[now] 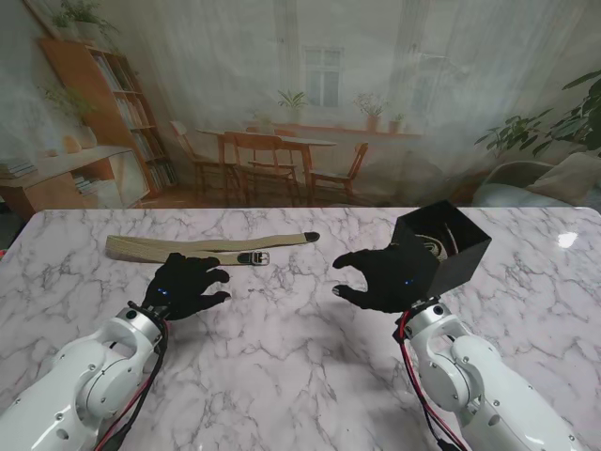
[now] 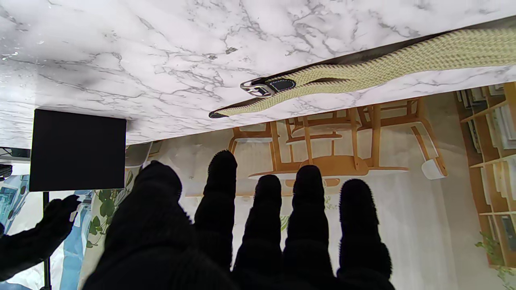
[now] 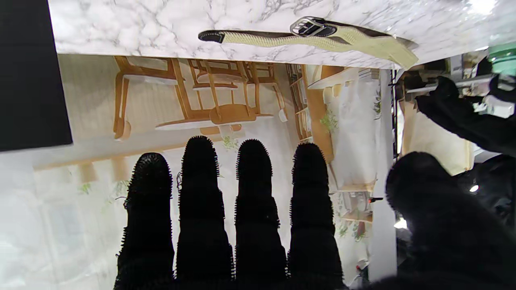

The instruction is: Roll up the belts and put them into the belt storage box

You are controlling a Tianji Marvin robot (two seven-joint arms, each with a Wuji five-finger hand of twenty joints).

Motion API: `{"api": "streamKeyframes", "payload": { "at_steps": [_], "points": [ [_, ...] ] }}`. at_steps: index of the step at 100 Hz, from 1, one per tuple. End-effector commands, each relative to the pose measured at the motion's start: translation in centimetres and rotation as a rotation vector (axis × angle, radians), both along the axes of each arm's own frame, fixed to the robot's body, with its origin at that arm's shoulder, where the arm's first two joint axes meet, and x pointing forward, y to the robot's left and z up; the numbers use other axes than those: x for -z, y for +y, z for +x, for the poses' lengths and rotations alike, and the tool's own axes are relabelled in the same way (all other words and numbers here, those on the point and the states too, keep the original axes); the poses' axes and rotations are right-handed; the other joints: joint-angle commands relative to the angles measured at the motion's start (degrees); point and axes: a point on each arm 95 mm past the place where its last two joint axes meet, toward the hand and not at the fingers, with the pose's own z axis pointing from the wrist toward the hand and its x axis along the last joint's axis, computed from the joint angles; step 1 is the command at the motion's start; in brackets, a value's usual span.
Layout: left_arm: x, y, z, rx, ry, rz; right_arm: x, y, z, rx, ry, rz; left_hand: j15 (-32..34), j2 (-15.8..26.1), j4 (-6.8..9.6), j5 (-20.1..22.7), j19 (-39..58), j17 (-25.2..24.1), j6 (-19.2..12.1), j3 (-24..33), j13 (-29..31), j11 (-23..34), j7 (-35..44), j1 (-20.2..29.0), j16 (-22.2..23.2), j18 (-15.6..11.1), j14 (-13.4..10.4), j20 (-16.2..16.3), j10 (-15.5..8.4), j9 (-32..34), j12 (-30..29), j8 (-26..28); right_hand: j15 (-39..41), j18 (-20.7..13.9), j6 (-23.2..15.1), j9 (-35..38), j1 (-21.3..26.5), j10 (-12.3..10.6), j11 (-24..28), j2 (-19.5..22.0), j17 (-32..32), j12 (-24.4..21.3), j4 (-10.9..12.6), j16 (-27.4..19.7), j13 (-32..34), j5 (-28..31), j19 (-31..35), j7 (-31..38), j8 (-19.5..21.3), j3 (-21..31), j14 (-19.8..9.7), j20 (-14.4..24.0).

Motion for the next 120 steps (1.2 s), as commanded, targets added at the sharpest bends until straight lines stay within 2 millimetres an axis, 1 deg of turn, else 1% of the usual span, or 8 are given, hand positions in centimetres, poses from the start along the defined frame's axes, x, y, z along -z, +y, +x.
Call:
{"api": "streamKeyframes", "payload": {
  "at_steps": [1, 12, 26, 51, 75, 90, 106, 120],
  "points": [
    [0.3, -0.1, 0.1, -0.003, 0.022, 0.013, 0.7, -0.2, -0.1, 0.018, 0.028, -0.003, 1.10, 2.88, -0.77, -1.89, 2.43, 0.22, 1.45, -0.90, -0.48, -0.33, -0.99, 0.59, 0.85, -0.93, 0.49, 1.97, 0.86, -2.75, 0.20, -0.71, -1.88, 1.92, -0.53, -1.00, 1.76, 0.69, -0.91, 1.39, -1.52, -0.62, 1.78, -1.01, -1.21, -0.28, -1.02, -0.82, 1.52, -0.37, -0.03, -0.77],
    [0.0, 0.0, 0.2, 0.000, 0.007, 0.020, 0.8, -0.7, 0.0, 0.025, 0.027, -0.005, 0.91, 2.95, -0.77, -1.84, 2.79, -0.13, 1.38, -0.90, -0.66, -0.27, -1.08, 0.50, 0.87, -0.94, 0.45, 2.16, 0.75, -2.58, 0.09, -0.99, -1.73, 1.63, -0.53, -1.11, 1.88, 0.71, -0.52, 1.27, -1.62, -0.66, 1.79, -0.97, -1.22, -0.19, -0.84, -0.66, 1.63, -0.25, -0.27, -0.68],
    [-1.1, 0.8, 0.9, -0.006, -0.033, 0.041, 1.2, -1.6, -0.1, 0.038, 0.042, -0.030, -0.80, 2.95, -0.79, -1.74, -1.51, -1.60, 0.99, -0.99, -0.88, -0.15, -1.13, 0.12, -0.59, 0.55, 0.40, -0.25, 0.15, -1.31, -0.07, -1.13, -1.60, 1.65, -0.57, -1.25, 1.95, 0.82, -0.12, 1.22, -1.79, -0.68, 1.80, -0.93, -1.30, 0.26, -0.77, -0.34, 1.79, -0.06, -0.56, -0.63],
    [-3.7, 3.6, 3.5, -0.059, -0.071, 0.095, 1.3, -2.2, -0.6, 0.053, 0.037, -0.036, -1.10, 3.03, -0.72, -2.07, -2.13, -1.79, 1.27, -0.98, -1.35, -0.35, -1.52, -0.22, -0.96, 0.40, 0.33, -0.62, 0.17, -1.80, -0.08, -1.60, -1.41, 1.67, -0.60, -1.09, 1.86, 0.80, 0.50, 1.31, -1.97, -0.57, 1.79, -0.78, -1.37, 0.51, -0.78, -0.23, 1.93, -0.05, -1.09, -0.61],
    [-4.6, 6.4, 6.2, -0.141, -0.051, 0.146, 1.4, -2.9, -0.5, 0.075, 0.041, -0.046, -1.23, 3.17, -0.65, -2.26, -2.51, -1.94, 1.45, -1.05, -1.49, -0.34, -1.79, -0.66, -1.16, 0.51, 0.33, -0.76, 0.14, -1.94, -0.04, -2.27, -1.45, 1.42, -0.54, -1.04, 2.23, 0.90, 0.60, -0.05, -1.96, -0.58, 1.84, -0.73, -1.52, 1.04, -0.83, -0.02, 2.09, 0.52, -0.94, -0.61],
    [-4.6, 7.3, 8.2, -0.170, -0.023, 0.169, 1.4, -3.3, -0.5, 0.088, 0.035, -0.033, -1.46, 3.20, -0.58, -2.88, -2.94, -2.33, 1.72, -1.08, -2.03, -0.50, -2.25, -1.00, -1.30, 0.45, 0.21, -0.90, 0.14, -2.76, -0.06, -3.07, -1.45, 1.47, -0.40, -1.10, 2.12, 1.01, 0.61, -0.14, -2.08, -0.59, 1.77, -0.72, -1.57, 1.15, -0.91, -0.04, 2.11, 0.77, -0.82, -0.64],
    [-4.1, 7.6, 9.8, -0.206, 0.031, 0.207, 1.4, -3.6, -0.6, 0.095, 0.031, -0.032, -6.80, 2.38, -0.61, -5.71, -13.29, -4.51, 1.52, -1.08, -7.79, -4.69, -5.29, -1.82, -7.73, 0.49, -0.02, -6.60, 0.66, -8.15, -4.51, -6.65, -1.42, 1.62, -0.47, -1.06, 1.98, 0.98, 0.74, -0.03, -2.25, -0.48, 1.72, -0.68, -1.57, 1.20, -0.97, -0.09, 2.12, 0.77, -1.04, -0.66],
    [-3.1, 8.0, 10.9, -0.243, 0.094, 0.220, 1.4, -3.7, -0.6, 0.099, 0.027, -0.034, -7.21, 0.46, -0.48, -10.17, -15.88, -4.52, 1.29, -1.03, -8.74, -7.72, -9.91, -2.74, -9.35, 0.42, 0.10, -8.13, 0.94, -13.60, -7.99, -9.69, -1.37, 1.56, -0.47, -1.08, 1.93, 0.99, 0.75, 0.09, -2.21, -0.43, 1.70, -0.60, -1.69, 1.35, -0.88, -0.09, 2.15, 0.64, -1.11, -0.62]
  ]
}}
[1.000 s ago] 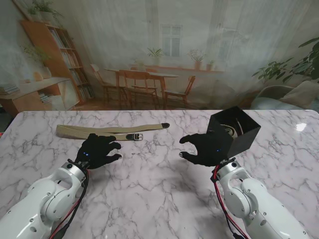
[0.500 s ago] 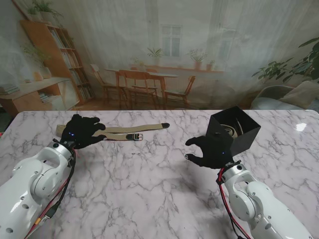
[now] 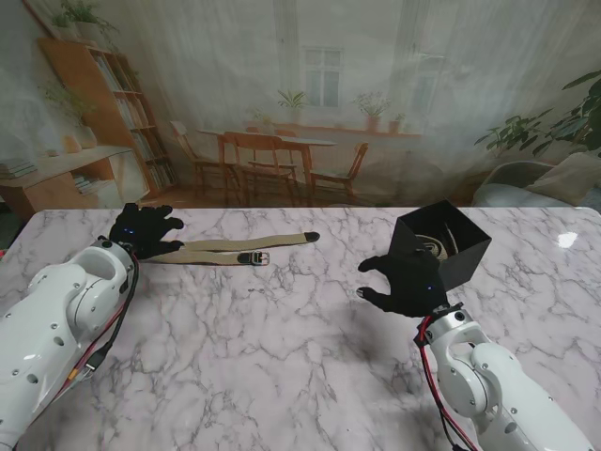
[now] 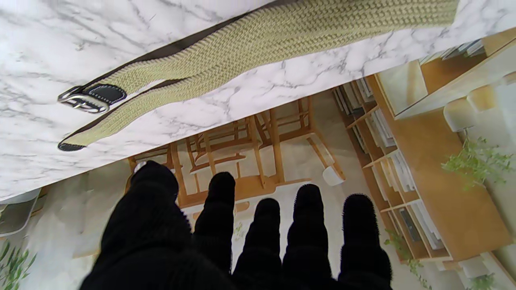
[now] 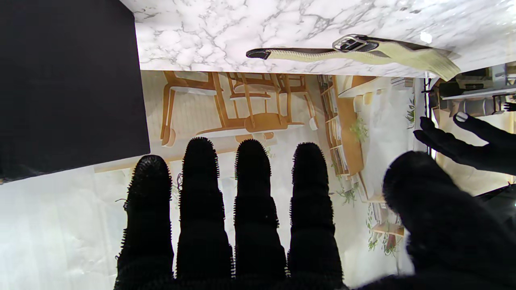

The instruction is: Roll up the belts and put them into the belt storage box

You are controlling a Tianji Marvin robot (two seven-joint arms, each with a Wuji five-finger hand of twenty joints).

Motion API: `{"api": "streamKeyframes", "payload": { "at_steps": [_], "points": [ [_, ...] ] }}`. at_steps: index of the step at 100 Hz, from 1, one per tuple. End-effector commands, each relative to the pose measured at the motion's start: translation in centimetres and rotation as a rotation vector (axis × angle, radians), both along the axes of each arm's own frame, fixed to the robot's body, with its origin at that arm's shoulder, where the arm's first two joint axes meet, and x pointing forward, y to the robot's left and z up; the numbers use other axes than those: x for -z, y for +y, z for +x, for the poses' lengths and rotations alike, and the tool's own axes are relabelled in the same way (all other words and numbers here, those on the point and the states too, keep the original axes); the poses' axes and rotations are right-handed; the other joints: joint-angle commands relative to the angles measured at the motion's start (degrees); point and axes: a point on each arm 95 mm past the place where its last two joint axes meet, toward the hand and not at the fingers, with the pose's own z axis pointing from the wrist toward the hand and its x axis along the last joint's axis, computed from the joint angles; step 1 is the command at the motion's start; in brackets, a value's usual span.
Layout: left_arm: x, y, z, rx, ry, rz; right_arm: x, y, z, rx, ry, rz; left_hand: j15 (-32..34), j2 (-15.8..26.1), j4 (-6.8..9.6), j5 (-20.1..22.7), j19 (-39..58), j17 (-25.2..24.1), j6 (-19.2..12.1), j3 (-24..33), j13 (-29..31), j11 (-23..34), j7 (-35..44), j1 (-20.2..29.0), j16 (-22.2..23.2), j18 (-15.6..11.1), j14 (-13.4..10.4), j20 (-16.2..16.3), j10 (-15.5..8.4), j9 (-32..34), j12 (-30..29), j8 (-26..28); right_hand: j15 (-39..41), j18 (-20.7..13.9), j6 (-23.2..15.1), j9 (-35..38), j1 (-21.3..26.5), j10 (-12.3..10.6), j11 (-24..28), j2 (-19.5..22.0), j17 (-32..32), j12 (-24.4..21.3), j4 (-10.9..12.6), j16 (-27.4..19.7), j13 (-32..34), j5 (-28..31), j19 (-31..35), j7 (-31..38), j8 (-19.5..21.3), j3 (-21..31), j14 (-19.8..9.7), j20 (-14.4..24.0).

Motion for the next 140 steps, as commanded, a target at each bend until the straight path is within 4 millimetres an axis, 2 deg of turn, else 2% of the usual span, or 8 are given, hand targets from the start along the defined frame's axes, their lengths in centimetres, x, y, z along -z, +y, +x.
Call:
{"api": "streamKeyframes", "payload": {
  "at_steps": [1, 22, 34, 68, 80, 103, 113, 140],
  "points": [
    [0.6, 0.4, 0.4, -0.025, 0.036, -0.006, 0.3, -0.1, -0.2, 0.007, 0.006, -0.003, -1.50, 0.38, -0.49, -3.44, -2.24, -0.76, 0.81, -0.77, -1.99, -1.94, -2.26, -1.68, -1.77, 0.44, 0.40, -1.17, 0.99, -4.34, -1.94, -1.76, -1.35, 1.45, -0.46, -1.12, 1.39, 0.40, 0.66, 0.07, -0.81, -0.31, 1.69, -0.58, -1.06, 1.27, -0.71, -0.08, 0.97, 0.49, -0.95, -0.55],
    [1.6, 1.2, 1.8, -0.072, 0.119, 0.035, 0.3, -0.2, -0.2, 0.010, 0.006, -0.002, -0.79, -2.94, -0.36, -11.72, -2.15, -0.55, 0.63, -0.67, -1.90, -3.39, -8.09, -3.21, -1.69, 0.42, 0.59, -1.03, 1.09, -9.75, -3.80, -5.93, -1.26, 1.21, -0.35, -1.34, 1.47, 0.62, 0.86, 0.15, -0.78, -0.10, 1.71, -0.40, -1.38, 1.30, -0.60, -0.09, 1.05, 0.34, -1.06, -0.49],
    [2.0, 1.8, 2.4, -0.096, 0.152, 0.052, 0.2, -0.4, -0.2, 0.012, 0.000, 0.000, -0.68, -3.92, -0.27, -13.97, -2.20, -0.32, 0.53, -0.30, -1.68, -3.72, -10.11, -3.11, -1.68, -0.11, 0.24, -0.92, 0.80, -11.22, -4.53, -8.60, -1.05, 1.25, -0.35, -1.37, 1.43, 0.63, 1.02, 0.18, -0.87, 0.03, 1.71, -0.24, -1.27, 1.36, -0.58, -0.08, 1.10, 0.26, -1.29, -0.47],
    [4.6, 4.8, 2.9, -0.211, 0.186, 0.046, 0.2, -0.4, -0.1, 0.014, -0.002, -0.006, -0.17, -2.55, -0.21, -14.77, -1.92, -0.29, 1.31, -0.06, -2.12, -2.03, -9.86, -1.98, -1.09, -0.55, -0.15, -0.36, 0.67, -12.08, -4.20, -10.17, -0.66, 1.49, -0.70, -1.69, 1.36, 0.75, 1.31, 0.43, -1.29, 0.48, 1.74, 0.28, -1.49, 1.42, -0.35, -0.08, 1.27, 0.02, -1.81, -0.23],
    [5.2, 5.5, 2.9, -0.242, 0.189, 0.038, 0.3, -0.3, -0.1, 0.011, -0.001, -0.009, -0.63, -2.02, -0.22, -15.47, -2.40, -0.66, 1.55, -0.16, -2.64, -2.77, -9.96, -1.85, -1.34, -0.98, -0.65, -0.49, 0.55, -14.38, -4.75, -10.50, -0.53, 1.74, -0.77, -1.66, 1.33, 0.72, 1.47, 0.50, -1.38, 0.65, 1.77, 0.46, -1.53, 1.37, -0.29, -0.08, 1.33, -0.07, -1.94, -0.11],
    [6.5, 6.3, 3.3, -0.280, 0.166, 0.009, 0.3, -0.3, -0.1, 0.009, 0.002, -0.011, -3.90, -1.38, -0.30, -17.76, -8.31, -2.25, 1.96, -0.41, -6.99, -7.50, -11.12, -2.03, -5.88, -2.63, -2.64, -4.02, -1.80, -16.89, -13.62, -13.45, -0.41, 1.77, -0.73, -1.47, 1.37, 0.62, 1.65, 0.59, -1.49, 0.93, 1.81, 0.70, -1.47, 1.40, -0.26, -0.07, 1.44, -0.17, -2.01, 0.10],
    [6.9, 6.6, 3.6, -0.295, 0.163, 0.012, 0.3, -0.2, -0.1, 0.009, 0.004, -0.013, -4.55, -1.52, -0.33, -18.55, -10.12, -3.17, 1.98, -0.46, -8.62, -7.24, -11.39, -2.18, -7.03, -3.36, -3.71, -5.03, -2.78, -16.90, -14.07, -14.28, -0.42, 1.93, -0.72, -1.52, 1.38, 0.61, 1.62, 0.59, -1.52, 0.99, 1.82, 0.77, -1.50, 1.30, -0.29, -0.13, 1.45, -0.23, -2.01, 0.17],
    [7.7, 7.5, 4.1, -0.339, 0.169, 0.013, 0.5, 0.0, 0.0, 0.003, 0.015, -0.019, -3.85, -2.00, -0.27, -19.51, -10.56, -3.02, 4.02, -0.18, -8.55, -7.21, -11.60, -1.33, -7.45, -3.66, -4.04, -5.27, -4.04, -16.80, -14.14, -15.18, -0.42, 1.87, -0.80, -1.38, 1.33, 0.54, 1.62, 0.69, -1.56, 1.18, 1.84, 0.91, -1.45, 1.27, -0.36, -0.17, 1.52, -0.32, -2.06, 0.33]
  ]
}}
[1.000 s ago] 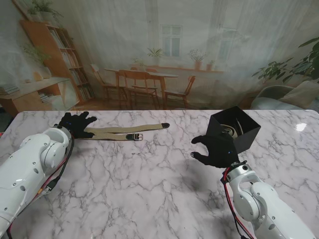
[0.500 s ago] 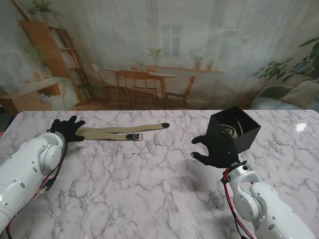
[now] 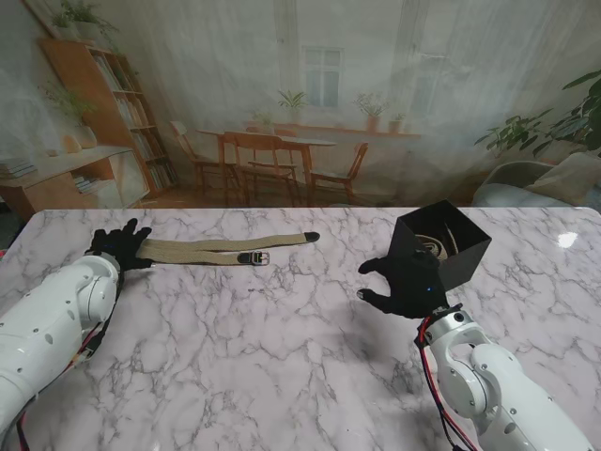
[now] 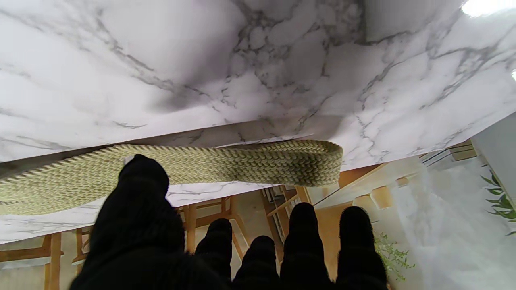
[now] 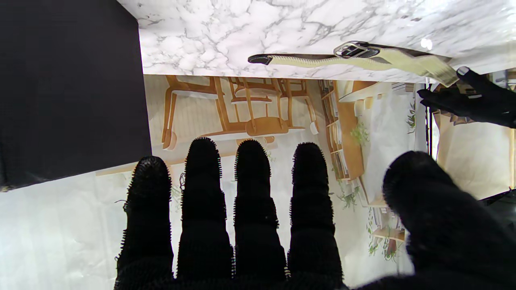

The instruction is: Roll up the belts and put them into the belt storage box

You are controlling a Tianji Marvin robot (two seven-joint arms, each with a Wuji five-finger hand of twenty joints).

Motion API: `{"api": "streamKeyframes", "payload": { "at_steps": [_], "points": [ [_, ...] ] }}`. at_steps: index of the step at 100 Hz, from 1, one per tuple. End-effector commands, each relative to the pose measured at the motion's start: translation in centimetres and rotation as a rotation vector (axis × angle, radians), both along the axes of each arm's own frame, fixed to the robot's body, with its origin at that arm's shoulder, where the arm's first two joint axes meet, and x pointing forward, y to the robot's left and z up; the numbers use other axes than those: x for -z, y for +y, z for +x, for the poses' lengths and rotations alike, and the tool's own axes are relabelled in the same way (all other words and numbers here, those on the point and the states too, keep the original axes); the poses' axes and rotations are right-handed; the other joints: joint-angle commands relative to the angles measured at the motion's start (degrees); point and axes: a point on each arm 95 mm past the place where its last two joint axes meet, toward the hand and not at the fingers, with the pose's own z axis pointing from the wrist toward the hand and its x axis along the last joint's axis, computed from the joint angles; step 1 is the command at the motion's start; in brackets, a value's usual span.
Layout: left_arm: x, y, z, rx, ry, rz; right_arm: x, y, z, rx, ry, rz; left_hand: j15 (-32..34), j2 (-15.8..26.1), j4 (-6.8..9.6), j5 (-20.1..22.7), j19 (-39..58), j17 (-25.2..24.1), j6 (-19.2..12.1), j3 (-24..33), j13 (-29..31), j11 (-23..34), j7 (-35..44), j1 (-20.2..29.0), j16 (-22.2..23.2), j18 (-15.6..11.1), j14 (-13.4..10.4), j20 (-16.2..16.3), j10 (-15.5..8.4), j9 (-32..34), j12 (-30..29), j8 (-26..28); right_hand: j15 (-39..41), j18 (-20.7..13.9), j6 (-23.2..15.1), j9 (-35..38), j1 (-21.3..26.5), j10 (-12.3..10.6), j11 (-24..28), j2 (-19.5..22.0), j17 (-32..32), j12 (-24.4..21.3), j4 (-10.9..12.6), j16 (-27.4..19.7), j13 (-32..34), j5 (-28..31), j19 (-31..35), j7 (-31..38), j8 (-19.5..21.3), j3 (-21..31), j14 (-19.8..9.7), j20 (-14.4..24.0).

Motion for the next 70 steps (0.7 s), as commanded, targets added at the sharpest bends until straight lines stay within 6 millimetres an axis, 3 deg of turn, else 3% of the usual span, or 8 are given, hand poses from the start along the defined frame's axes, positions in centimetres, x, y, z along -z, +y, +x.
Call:
{"api": "streamKeyframes", "payload": {
  "at_steps": [1, 12, 25, 37, 50, 70],
  "points": [
    [0.1, 0.2, 0.2, -0.020, 0.011, -0.001, 0.2, 0.1, 0.0, 0.002, 0.007, -0.006, -0.76, 0.98, -0.26, -2.97, -2.12, -0.64, 2.95, -0.09, -1.35, -0.71, -1.25, 1.44, -0.62, -0.86, -0.47, -0.66, -1.20, -2.51, -0.95, -0.97, -0.43, 1.70, -0.79, -0.68, 1.34, 0.45, 0.94, 0.71, -0.86, 0.43, 1.85, 0.91, -1.38, 1.24, -0.36, -0.17, 1.26, -0.32, -0.79, 0.33],
    [0.4, 0.4, 0.2, -0.034, 0.032, -0.002, 0.2, 0.2, 0.1, -0.001, 0.012, -0.007, -0.23, 1.06, -0.30, -2.66, -1.37, -0.44, 5.78, -0.03, -0.86, 0.33, -1.23, 3.00, -0.62, -1.01, -0.36, -0.16, -1.34, -1.83, 0.22, -2.09, -0.50, 1.68, -0.76, -0.58, 1.36, 0.38, 0.96, 0.73, -0.93, 0.50, 1.86, 0.92, -1.48, 1.27, -0.41, -0.18, 1.29, -0.36, -0.78, 0.38],
    [0.9, 0.6, 0.2, -0.030, 0.038, 0.014, 0.3, 0.3, 0.1, -0.003, 0.017, -0.009, 1.15, 1.38, -0.30, -1.74, 1.41, -0.04, 6.30, 0.05, 0.45, 5.37, -0.52, 5.06, 0.30, -1.51, -0.90, 1.23, -1.22, 0.99, 5.52, -3.05, -0.50, 1.67, -0.82, -0.56, 1.34, 0.43, 0.92, 0.81, -0.93, 0.55, 1.86, 0.94, -1.49, 1.26, -0.43, -0.20, 1.31, -0.44, -0.84, 0.45],
    [1.2, 0.8, 0.1, -0.026, 0.066, 0.035, 0.3, 0.3, 0.2, -0.004, 0.018, -0.011, 3.39, 1.28, -0.28, 2.99, 4.76, 0.00, 5.35, 0.13, 1.23, 10.50, 3.34, 6.44, 3.23, -1.54, -0.46, 2.67, 1.39, 2.37, 11.29, -0.66, -0.83, 1.56, -0.80, -0.69, 1.32, 0.44, 0.84, 0.81, -1.12, 0.58, 1.88, 0.83, -2.26, 1.31, -0.52, -0.19, 1.33, -0.50, -0.70, 0.48],
    [1.8, 0.9, 0.1, -0.036, 0.071, 0.043, 0.3, 0.3, 0.2, -0.004, 0.016, -0.009, 4.90, 1.25, -0.16, 8.83, 7.33, -0.53, 4.90, 0.32, -0.23, 8.78, 12.23, 7.43, 7.16, -2.20, 1.32, 3.73, 4.09, 1.36, 14.25, 9.03, -0.83, 1.51, -0.75, -0.84, 1.33, 0.45, 0.83, 0.83, -1.29, 0.63, 1.90, 0.81, -2.48, 1.28, -0.54, -0.23, 1.34, -0.49, -0.72, 0.55],
    [2.3, 1.1, -0.1, -0.035, 0.080, 0.065, 0.3, 0.3, 0.2, -0.003, 0.015, -0.011, 4.41, 0.25, 0.17, 6.77, 8.24, -0.90, 3.46, 0.87, -2.02, 5.75, 26.04, 9.42, 6.56, -2.50, 2.10, 3.57, 4.81, 0.14, 14.46, 26.49, -0.77, 1.44, -0.77, -0.95, 1.34, 0.49, 0.91, 0.90, -1.37, 0.71, 1.90, 0.79, -2.70, 1.34, -0.56, -0.25, 1.37, -0.55, -0.76, 0.65]
  ]
}}
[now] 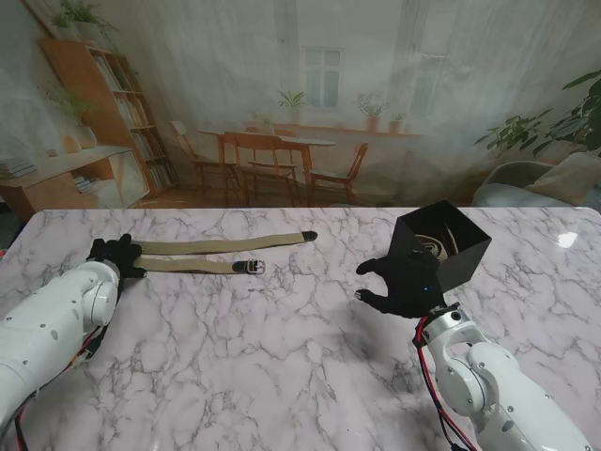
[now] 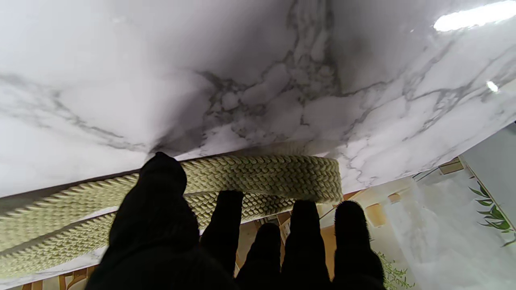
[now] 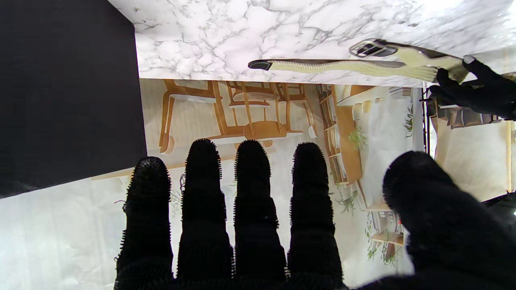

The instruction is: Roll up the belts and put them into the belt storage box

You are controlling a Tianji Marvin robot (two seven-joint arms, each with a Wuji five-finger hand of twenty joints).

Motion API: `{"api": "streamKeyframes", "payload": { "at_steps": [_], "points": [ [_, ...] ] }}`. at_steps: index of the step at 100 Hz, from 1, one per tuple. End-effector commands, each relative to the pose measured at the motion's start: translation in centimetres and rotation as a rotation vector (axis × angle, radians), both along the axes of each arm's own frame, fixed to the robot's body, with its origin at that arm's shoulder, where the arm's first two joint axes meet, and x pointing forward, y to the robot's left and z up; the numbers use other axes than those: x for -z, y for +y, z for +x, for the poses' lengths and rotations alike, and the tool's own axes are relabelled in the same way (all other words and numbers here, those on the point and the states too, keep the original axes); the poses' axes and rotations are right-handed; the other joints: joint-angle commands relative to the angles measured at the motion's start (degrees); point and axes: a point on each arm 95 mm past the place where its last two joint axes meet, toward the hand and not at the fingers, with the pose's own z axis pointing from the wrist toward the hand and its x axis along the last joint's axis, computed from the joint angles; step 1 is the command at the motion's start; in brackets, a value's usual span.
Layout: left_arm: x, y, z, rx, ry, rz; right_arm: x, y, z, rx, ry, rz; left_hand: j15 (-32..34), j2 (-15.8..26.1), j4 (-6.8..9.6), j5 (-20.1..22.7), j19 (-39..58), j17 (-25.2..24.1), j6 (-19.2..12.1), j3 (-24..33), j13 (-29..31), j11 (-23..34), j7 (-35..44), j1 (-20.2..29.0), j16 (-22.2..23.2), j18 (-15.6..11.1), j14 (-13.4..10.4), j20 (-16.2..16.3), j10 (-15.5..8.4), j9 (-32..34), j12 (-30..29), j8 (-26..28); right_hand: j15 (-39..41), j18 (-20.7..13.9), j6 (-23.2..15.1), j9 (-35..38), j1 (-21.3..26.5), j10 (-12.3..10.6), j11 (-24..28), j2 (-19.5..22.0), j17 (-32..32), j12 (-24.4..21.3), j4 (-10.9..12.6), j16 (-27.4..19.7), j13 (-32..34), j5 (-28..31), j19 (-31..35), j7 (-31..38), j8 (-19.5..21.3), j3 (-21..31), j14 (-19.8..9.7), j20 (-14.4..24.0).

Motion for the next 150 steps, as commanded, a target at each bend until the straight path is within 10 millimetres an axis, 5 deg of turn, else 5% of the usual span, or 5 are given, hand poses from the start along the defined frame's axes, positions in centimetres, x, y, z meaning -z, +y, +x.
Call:
{"api": "streamKeyframes", "payload": {
  "at_steps": [1, 40, 56, 69, 150],
  "points": [
    [0.2, 0.1, -0.1, -0.008, 0.011, 0.008, 0.1, 0.0, 0.0, 0.004, 0.003, -0.004, 0.06, 0.08, 0.18, -0.40, 1.50, -0.90, -0.50, 0.80, -2.12, -1.20, 5.92, 2.96, -0.21, -0.42, 1.15, 0.73, 1.19, -1.31, 0.97, 5.33, -0.77, 1.10, -0.85, -0.96, 1.33, 0.48, 0.90, 0.92, -1.09, 0.66, 1.90, 0.78, -1.90, 1.32, -0.56, -0.26, 1.35, -0.56, -0.66, 0.65],
    [0.6, -0.2, -0.3, -0.004, 0.021, 0.024, 0.2, 0.0, 0.0, 0.005, 0.005, -0.003, 8.19, -7.65, 1.38, -9.09, 12.66, 3.75, -3.04, 7.93, 7.51, 14.55, 25.58, 5.97, 7.39, -1.61, -0.87, 5.17, -0.59, 8.51, 10.15, 23.56, -0.68, 1.04, -0.76, -1.05, 1.37, 0.51, 0.94, 1.00, -1.16, 0.72, 1.91, 0.72, -2.04, 1.33, -0.61, -0.26, 1.40, -0.59, -0.72, 0.80],
    [1.0, -0.3, -0.2, -0.002, 0.027, 0.037, 0.2, 0.0, 0.0, 0.004, 0.007, -0.004, 18.41, -11.07, -0.07, -6.28, 22.53, 8.27, -3.36, 11.65, 14.02, 24.51, 37.69, 11.19, 20.12, -1.80, -1.00, 10.72, -3.17, 16.87, 24.34, 33.77, -0.67, 1.11, -0.84, -0.96, 1.35, 0.55, 0.95, 1.10, -1.26, 0.73, 1.92, 0.70, -2.08, 1.31, -0.66, -0.28, 1.41, -0.63, -0.69, 0.83],
    [1.3, -0.5, -0.2, 0.009, -0.006, 0.026, 0.2, 0.0, 0.0, 0.005, 0.008, -0.004, 22.61, -11.87, 0.32, 1.12, 27.45, 12.76, -5.78, 10.72, 21.48, 16.39, 46.81, 16.44, 29.53, -1.09, -0.33, 12.11, -4.51, 32.42, 45.47, 36.67, -0.65, 1.12, -0.82, -0.95, 1.38, 0.46, 0.94, 1.21, -1.26, 0.74, 1.92, 0.69, -2.08, 1.28, -0.67, -0.30, 1.41, -0.73, -0.66, 0.86],
    [-3.9, -2.6, -4.8, 0.230, -0.141, 0.016, 0.1, -0.1, -0.1, 0.007, 0.003, 0.004, 21.30, -12.56, -0.13, 12.61, 30.38, 24.20, -9.85, 10.29, 36.87, 11.37, 29.99, 15.85, 16.78, 1.08, 2.46, 9.76, -1.99, 49.89, 34.77, 24.14, -0.58, 1.13, -0.62, -0.63, 1.53, 0.43, 0.91, 1.36, -1.33, 0.84, 1.99, 0.73, -1.91, 1.02, -0.77, -0.51, 1.38, -1.03, -0.71, 1.00]
  ]
}}
